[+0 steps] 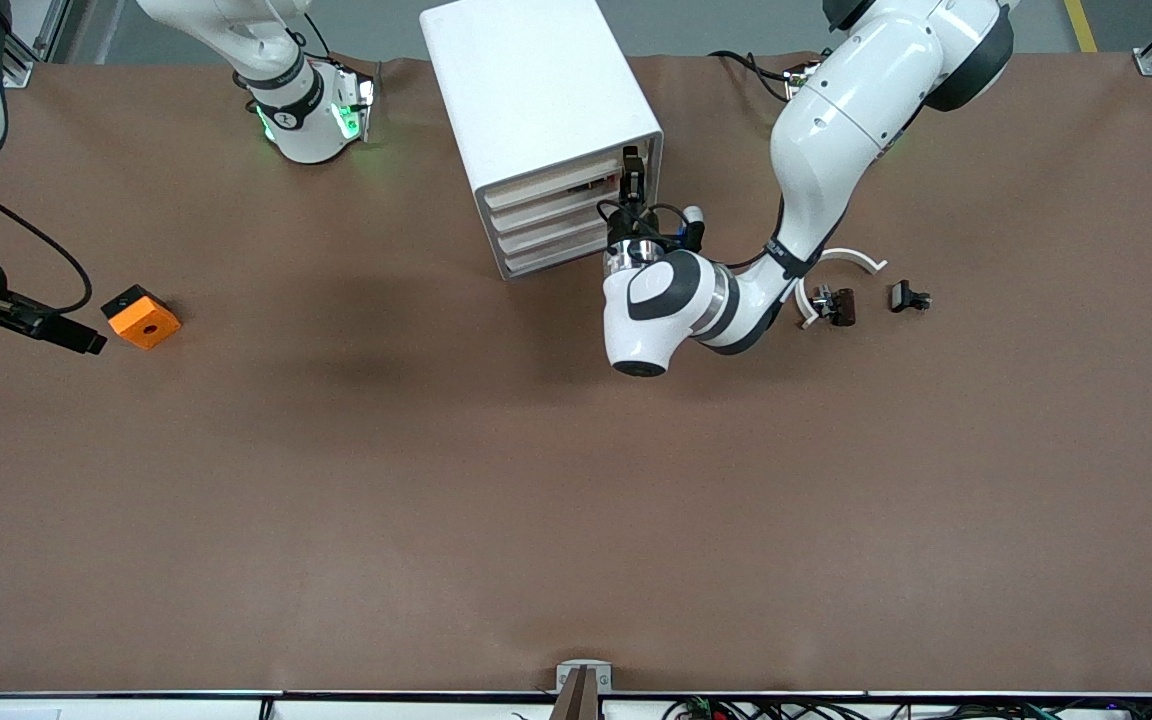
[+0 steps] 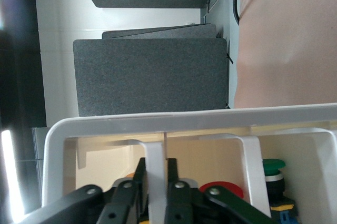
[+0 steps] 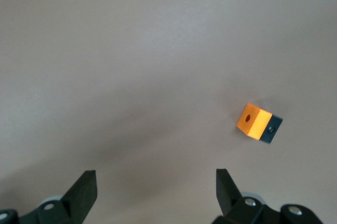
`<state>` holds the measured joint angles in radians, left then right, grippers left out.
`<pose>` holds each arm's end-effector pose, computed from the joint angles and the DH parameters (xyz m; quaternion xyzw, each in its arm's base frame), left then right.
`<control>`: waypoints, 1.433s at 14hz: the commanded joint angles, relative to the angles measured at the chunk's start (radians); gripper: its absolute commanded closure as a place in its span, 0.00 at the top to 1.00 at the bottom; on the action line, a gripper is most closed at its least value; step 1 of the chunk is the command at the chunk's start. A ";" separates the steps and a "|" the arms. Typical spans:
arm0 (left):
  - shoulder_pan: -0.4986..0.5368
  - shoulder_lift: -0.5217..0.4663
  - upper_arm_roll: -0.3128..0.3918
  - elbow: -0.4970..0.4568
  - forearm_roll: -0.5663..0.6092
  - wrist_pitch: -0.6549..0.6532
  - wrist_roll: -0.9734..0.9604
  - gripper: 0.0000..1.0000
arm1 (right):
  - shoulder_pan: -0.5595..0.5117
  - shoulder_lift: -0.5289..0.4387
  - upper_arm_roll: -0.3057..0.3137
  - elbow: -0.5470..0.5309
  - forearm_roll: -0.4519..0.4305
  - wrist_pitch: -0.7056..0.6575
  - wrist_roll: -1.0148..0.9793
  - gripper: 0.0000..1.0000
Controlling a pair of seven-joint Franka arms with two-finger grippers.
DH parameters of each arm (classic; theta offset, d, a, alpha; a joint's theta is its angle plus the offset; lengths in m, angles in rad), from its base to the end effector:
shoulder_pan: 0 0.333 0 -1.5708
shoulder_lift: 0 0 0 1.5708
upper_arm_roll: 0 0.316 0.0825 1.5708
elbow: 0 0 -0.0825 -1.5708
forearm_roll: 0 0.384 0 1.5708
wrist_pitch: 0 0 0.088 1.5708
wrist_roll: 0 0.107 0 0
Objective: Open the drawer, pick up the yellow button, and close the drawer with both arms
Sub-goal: 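Pull the drawer open with the left gripper while the right gripper approaches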
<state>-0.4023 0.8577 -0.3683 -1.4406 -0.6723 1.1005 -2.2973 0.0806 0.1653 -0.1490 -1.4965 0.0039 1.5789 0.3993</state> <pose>0.4008 -0.4500 0.2327 -0.5259 -0.5165 0.4815 0.4742 0.6008 -0.0338 0.5655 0.9720 -0.2311 -0.0383 0.0168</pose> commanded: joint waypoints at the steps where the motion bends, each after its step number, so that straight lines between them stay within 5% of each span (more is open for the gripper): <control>1: -0.007 0.020 0.000 0.019 -0.016 -0.014 -0.025 0.10 | 0.014 0.010 0.000 0.021 0.008 -0.014 0.069 1.00; 10: -0.001 0.020 0.011 0.023 -0.012 -0.014 -0.025 0.10 | 0.102 0.010 0.002 0.022 0.018 -0.013 0.202 1.00; 17: 0.022 0.018 0.086 0.037 -0.006 -0.014 -0.021 0.10 | 0.263 0.022 0.002 -0.001 0.018 -0.022 0.580 1.00; 20: 0.049 0.018 0.088 0.052 -0.004 -0.014 -0.021 0.10 | 0.301 0.049 0.002 -0.001 0.109 -0.028 0.722 1.00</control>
<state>-0.3627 0.8636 -0.3048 -1.4135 -0.6906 1.0770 -2.3204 0.3648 0.1970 -0.1378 -1.5091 0.0621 1.5596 1.0415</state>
